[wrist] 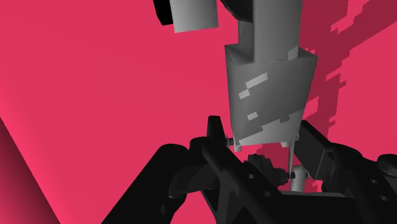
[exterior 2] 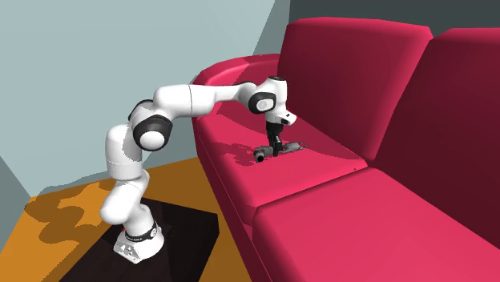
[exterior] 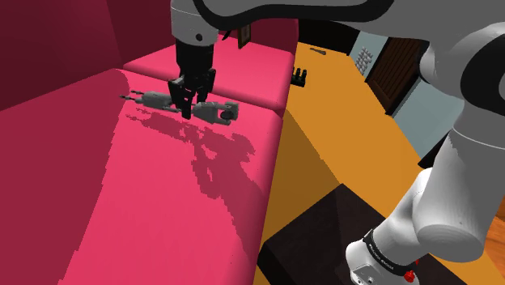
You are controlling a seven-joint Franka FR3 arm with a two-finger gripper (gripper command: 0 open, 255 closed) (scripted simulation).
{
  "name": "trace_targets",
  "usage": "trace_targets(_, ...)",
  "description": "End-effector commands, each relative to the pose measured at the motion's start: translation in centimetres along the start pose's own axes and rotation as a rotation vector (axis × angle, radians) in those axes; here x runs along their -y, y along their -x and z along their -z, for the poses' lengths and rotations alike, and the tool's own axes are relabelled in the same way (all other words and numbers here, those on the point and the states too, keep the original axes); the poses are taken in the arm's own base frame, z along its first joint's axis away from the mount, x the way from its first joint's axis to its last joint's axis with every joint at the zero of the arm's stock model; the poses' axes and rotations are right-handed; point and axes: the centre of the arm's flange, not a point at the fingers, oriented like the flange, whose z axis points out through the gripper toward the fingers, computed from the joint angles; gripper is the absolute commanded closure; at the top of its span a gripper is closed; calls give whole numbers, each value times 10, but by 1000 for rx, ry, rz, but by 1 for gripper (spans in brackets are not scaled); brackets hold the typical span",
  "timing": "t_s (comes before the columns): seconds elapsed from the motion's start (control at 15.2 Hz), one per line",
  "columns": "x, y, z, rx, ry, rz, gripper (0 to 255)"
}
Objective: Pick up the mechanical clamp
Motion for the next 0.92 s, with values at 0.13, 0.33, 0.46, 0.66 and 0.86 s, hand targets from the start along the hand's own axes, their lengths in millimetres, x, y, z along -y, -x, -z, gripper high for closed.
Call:
trace_targets(0.13,0,0,21,0,0,0,255)
trace_targets(0.33,0,0,37,0,0,0,255)
trace_targets(0.46,0,-1,47,0,0,0,255)
trace_targets(0.66,0,-1,63,0,0,0,255)
trace_targets(0.86,0,-1,69,0,0,0,255)
